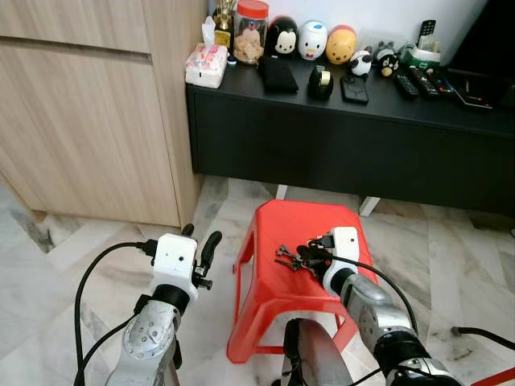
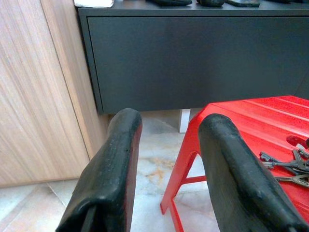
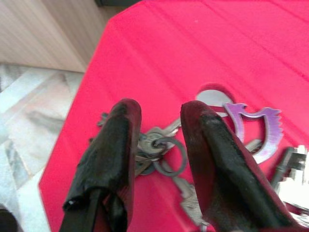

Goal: Hang keys on a hook

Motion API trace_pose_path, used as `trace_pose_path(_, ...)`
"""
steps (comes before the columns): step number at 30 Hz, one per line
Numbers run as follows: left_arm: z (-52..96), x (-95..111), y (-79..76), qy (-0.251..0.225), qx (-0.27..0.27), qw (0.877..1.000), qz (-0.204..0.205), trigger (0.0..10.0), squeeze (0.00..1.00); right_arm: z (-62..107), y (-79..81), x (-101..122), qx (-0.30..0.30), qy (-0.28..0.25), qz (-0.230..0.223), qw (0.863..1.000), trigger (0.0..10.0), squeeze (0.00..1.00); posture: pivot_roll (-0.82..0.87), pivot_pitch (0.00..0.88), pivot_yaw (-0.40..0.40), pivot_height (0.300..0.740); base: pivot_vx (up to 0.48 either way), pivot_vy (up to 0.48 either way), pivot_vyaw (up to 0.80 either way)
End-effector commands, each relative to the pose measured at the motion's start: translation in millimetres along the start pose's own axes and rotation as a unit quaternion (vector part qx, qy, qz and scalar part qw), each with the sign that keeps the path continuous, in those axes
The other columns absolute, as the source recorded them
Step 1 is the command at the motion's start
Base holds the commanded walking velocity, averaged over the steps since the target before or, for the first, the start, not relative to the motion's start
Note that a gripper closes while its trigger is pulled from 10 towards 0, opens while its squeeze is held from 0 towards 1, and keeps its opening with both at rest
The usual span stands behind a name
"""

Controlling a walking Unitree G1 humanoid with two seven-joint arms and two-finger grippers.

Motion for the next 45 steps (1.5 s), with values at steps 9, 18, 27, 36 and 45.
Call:
trace_pose_path(9,0.6,2,-3.4,-0.005,-0.012,1.0,-0.004,10.0,0.0,8.0,-26.9,1,-0.034,0.031,0.001,0.999,10.0,0.0,0.08,0.051,-0.148,0.55,0.0,0.0,0.0)
trace_pose_path(18,2.0,3,-1.1,-0.006,-0.013,1.0,-0.009,10.0,0.0,9.4,-31.3,-3,-0.009,0.056,0.019,0.998,10.0,0.0,0.09,0.061,-0.142,0.55,0.0,0.0,0.0)
trace_pose_path(27,-0.7,7,-1.9,-0.01,-0.015,1.0,-0.012,10.0,0.0,8.5,-32.2,-2,-0.004,0.062,0.028,0.998,10.0,0.0,0.1,0.081,-0.128,0.55,0.0,0.0,0.0)
trace_pose_path(36,-2.5,13,0.4,-0.02,-0.018,0.999,-0.018,10.0,0.0,3.9,-21.7,-7,0.018,0.065,0.032,0.997,10.0,0.0,0.12,0.097,-0.116,0.55,0.0,0.0,0.0)
trace_pose_path(45,4.1,17,2.0,-0.019,-0.023,0.999,-0.026,10.0,0.0,2.5,-20.6,-7,0.008,0.047,0.025,0.999,10.0,0.0,0.14,0.121,-0.097,0.55,0.0,0.0,0.0)
Point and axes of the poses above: a point about 5 cm out from each wrist's last joint towards the gripper, its own z axis pointing back from the gripper into the wrist, its own x axis along the axis of the wrist's last joint, y = z × x, the point moved 1 cm from there along -z, pointing out of the wrist towards the gripper, and after that the axes turned 10 degrees about -z, right-handed, at the moved point
